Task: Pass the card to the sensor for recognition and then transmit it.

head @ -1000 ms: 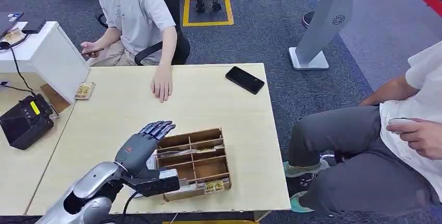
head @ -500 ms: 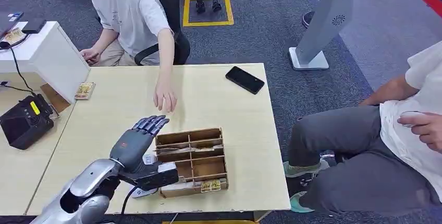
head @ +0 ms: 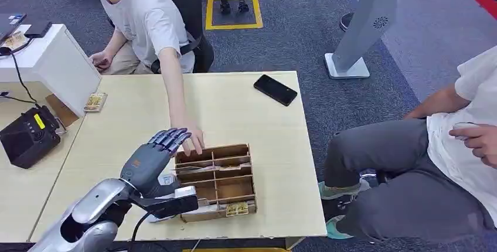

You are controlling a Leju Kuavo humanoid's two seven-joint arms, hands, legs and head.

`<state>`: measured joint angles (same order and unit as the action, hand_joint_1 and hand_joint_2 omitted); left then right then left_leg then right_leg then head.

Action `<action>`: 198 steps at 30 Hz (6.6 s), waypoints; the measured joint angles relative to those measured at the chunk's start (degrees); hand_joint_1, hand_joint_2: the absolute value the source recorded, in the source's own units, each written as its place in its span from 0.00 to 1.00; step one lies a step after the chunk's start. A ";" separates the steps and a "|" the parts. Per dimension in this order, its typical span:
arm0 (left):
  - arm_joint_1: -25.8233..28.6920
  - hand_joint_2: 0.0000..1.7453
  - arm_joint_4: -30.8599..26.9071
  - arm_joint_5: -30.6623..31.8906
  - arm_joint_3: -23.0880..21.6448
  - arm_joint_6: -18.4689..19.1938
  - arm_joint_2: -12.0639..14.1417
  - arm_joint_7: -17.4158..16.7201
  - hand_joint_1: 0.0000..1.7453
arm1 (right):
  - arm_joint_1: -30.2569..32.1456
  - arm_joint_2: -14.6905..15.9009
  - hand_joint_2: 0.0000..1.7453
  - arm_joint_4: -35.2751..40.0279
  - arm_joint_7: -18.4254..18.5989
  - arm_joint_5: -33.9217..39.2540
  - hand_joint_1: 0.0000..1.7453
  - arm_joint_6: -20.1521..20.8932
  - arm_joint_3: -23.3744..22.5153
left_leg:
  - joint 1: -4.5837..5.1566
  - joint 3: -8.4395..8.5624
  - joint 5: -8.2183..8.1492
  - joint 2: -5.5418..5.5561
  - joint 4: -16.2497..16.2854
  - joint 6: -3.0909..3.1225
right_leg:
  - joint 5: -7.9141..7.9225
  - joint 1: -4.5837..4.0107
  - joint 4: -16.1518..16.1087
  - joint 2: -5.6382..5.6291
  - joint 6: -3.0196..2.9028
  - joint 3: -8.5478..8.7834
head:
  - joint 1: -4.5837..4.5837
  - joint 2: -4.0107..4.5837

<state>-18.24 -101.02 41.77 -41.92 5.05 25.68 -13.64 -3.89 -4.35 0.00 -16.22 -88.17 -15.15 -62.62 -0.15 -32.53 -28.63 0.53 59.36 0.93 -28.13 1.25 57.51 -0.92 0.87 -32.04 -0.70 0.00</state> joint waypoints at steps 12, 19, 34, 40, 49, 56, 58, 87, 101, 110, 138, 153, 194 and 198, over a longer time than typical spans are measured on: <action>-0.36 1.00 -1.03 -5.23 -1.07 2.27 1.27 1.09 0.00 | -0.01 -0.02 0.00 0.00 0.00 -0.04 0.00 0.24 -0.46 | 0.00 0.00 0.00 0.00 0.00 0.00 | 0.00 -0.01 0.00 0.00 0.00 0.00 | 0.00 0.00; -0.59 1.00 -1.12 -5.36 -1.14 2.38 1.55 1.11 0.00 | -0.01 -0.02 0.00 0.00 0.00 -0.04 0.00 0.24 -0.50 | 0.00 0.00 0.00 0.00 0.00 0.00 | 0.00 0.00 0.00 0.00 0.00 0.00 | 0.00 0.00; -0.86 1.00 -1.14 -6.25 -2.75 2.93 1.81 0.99 0.00 | -0.07 -0.13 0.00 0.00 0.09 -0.04 0.00 0.61 -0.50 | 0.00 0.00 0.00 0.00 0.00 0.00 | 0.00 0.00 0.00 0.00 0.00 0.00 | 0.00 0.00; -1.12 1.00 -0.90 -6.23 -4.22 3.54 1.53 0.26 0.00 | -0.27 -0.31 0.00 0.00 0.50 -0.07 0.00 0.87 -0.39 | 0.00 0.00 0.00 0.00 0.00 0.00 | 0.00 0.00 0.00 0.00 0.00 -0.01 | -0.02 0.00; -3.97 1.00 0.37 -7.76 -5.88 4.85 -1.01 -0.96 0.00 | -1.02 -0.48 0.00 0.00 1.01 -0.07 0.00 1.03 0.09 | 0.01 0.00 0.00 0.00 0.01 0.00 | 0.02 0.00 0.00 0.00 0.02 0.00 | 0.00 0.00; -4.66 1.00 1.85 -8.77 -6.01 4.81 -1.81 -2.10 0.00 | -1.25 -0.59 0.00 0.00 1.22 -0.07 0.00 1.16 0.65 | 0.01 0.00 0.00 0.00 0.01 0.00 | 0.02 -0.01 0.00 -0.01 0.02 -0.01 | 0.00 0.00; -4.77 1.00 2.21 -8.81 -6.01 4.79 -1.95 -2.43 0.00 | -1.34 -0.61 0.00 0.00 1.24 -0.07 0.00 1.18 0.96 | 0.01 0.00 0.00 0.00 0.01 0.00 | 0.02 -0.01 0.00 -0.01 0.02 -0.01 | 0.00 0.00; -5.05 1.00 7.08 -8.09 -4.83 3.76 -2.36 -5.57 0.00 | -1.75 -0.74 0.00 0.00 2.23 -0.07 0.00 1.09 2.86 | 0.01 0.00 0.00 0.00 0.01 0.00 | 0.02 0.00 0.00 0.00 0.02 0.00 | 0.00 0.00; -5.05 1.00 8.17 -7.74 -3.78 3.74 -2.38 -5.68 0.00 | -1.76 -0.74 0.00 0.00 2.23 -0.07 0.00 1.07 2.95 | 0.01 0.00 0.00 0.00 0.01 0.00 | 0.02 0.00 0.00 0.00 0.02 0.00 | -0.02 0.00; -5.88 1.00 8.44 -7.24 -3.37 3.74 -2.38 -6.14 0.00 | -1.81 -0.74 0.00 0.00 2.23 -0.07 0.00 1.11 2.95 | 0.01 0.00 0.00 0.00 0.01 0.00 | 0.02 0.00 0.00 0.00 0.02 0.00 | 0.00 0.00; -7.25 1.00 7.15 -10.36 -2.65 4.26 -2.67 -3.96 0.00 | -1.73 -0.74 0.00 0.00 1.88 -0.07 0.00 1.18 2.93 | 0.01 0.00 0.00 0.00 0.01 0.00 | 0.02 0.00 0.00 0.00 0.02 0.00 | 0.00 0.00; -7.17 1.00 7.06 -10.80 -3.30 4.44 -2.93 -3.72 0.00 | -1.75 -0.74 0.00 0.00 1.90 -0.07 0.00 1.44 2.93 | 0.01 0.00 0.00 0.00 0.01 0.00 | 0.02 0.00 0.00 0.00 0.02 0.00 | 0.00 0.00; -7.23 1.00 7.06 -12.57 -3.89 5.18 -1.44 -1.42 1.00 | -1.92 -0.74 0.00 0.11 2.05 -0.07 0.00 2.32 2.93 | 0.01 0.00 0.00 0.01 0.01 0.00 | 0.02 0.00 0.00 0.00 0.02 0.02 | 0.00 0.00; -7.20 1.00 7.06 -12.81 -3.89 5.58 -1.00 -1.20 1.00 | -1.99 -0.74 0.00 0.20 2.05 -0.07 0.00 2.91 2.93 | 0.01 0.01 0.00 0.01 0.01 0.00 | 0.02 0.00 0.00 0.00 0.02 0.02 | 0.00 0.00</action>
<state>-25.44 -93.96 28.96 -45.81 10.62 24.68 -14.84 -5.88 -5.09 0.20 -14.16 -88.24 -12.24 -59.69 -0.14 -32.52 -28.63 0.53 59.37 0.93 -28.12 1.25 57.51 -0.93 0.89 -32.02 -0.70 0.00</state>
